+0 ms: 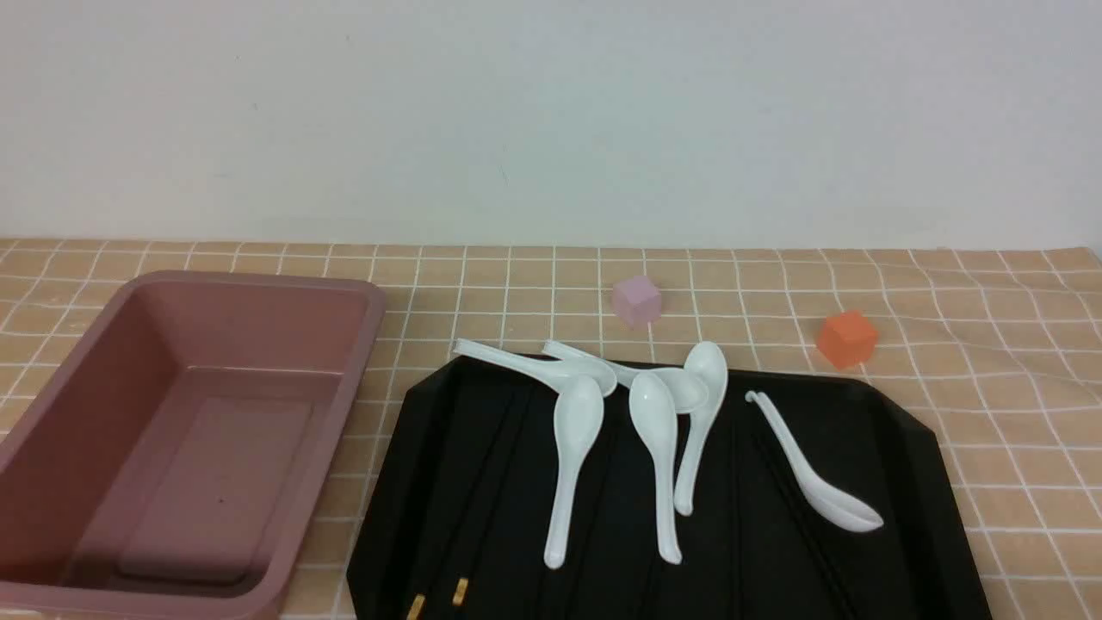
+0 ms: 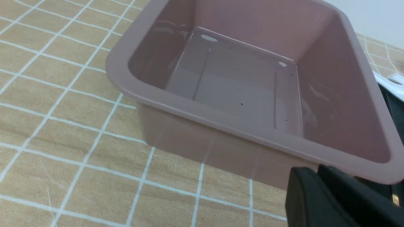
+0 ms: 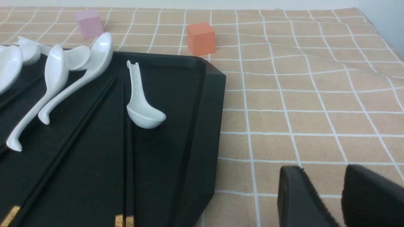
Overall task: On brown tablecloth take chopsticks from black tray and put them in box.
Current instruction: 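Reach over to the black tray and grasp a pair of chopsticks with the left gripper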
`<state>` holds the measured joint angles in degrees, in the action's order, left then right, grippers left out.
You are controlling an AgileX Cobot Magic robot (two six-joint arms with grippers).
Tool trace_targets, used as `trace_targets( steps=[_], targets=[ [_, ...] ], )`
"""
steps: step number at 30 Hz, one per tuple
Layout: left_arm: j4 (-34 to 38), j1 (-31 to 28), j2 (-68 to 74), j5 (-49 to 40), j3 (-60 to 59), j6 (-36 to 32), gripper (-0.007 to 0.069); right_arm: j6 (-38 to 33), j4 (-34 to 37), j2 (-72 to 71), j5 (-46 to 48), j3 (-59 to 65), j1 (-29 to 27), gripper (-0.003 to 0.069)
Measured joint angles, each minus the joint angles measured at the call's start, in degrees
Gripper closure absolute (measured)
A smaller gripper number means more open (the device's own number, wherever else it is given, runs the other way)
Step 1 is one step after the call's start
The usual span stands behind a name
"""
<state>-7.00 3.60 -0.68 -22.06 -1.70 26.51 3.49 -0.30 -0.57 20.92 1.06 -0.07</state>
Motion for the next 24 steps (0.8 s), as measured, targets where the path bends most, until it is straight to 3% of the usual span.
trace_targets(
  steps=[24],
  targets=[
    [0.0, 0.0, 0.0, 0.0, 0.0, 0.0, 0.0549, 0.0, 0.0, 0.0, 0.0, 0.0, 0.0, 0.0419]
  ],
)
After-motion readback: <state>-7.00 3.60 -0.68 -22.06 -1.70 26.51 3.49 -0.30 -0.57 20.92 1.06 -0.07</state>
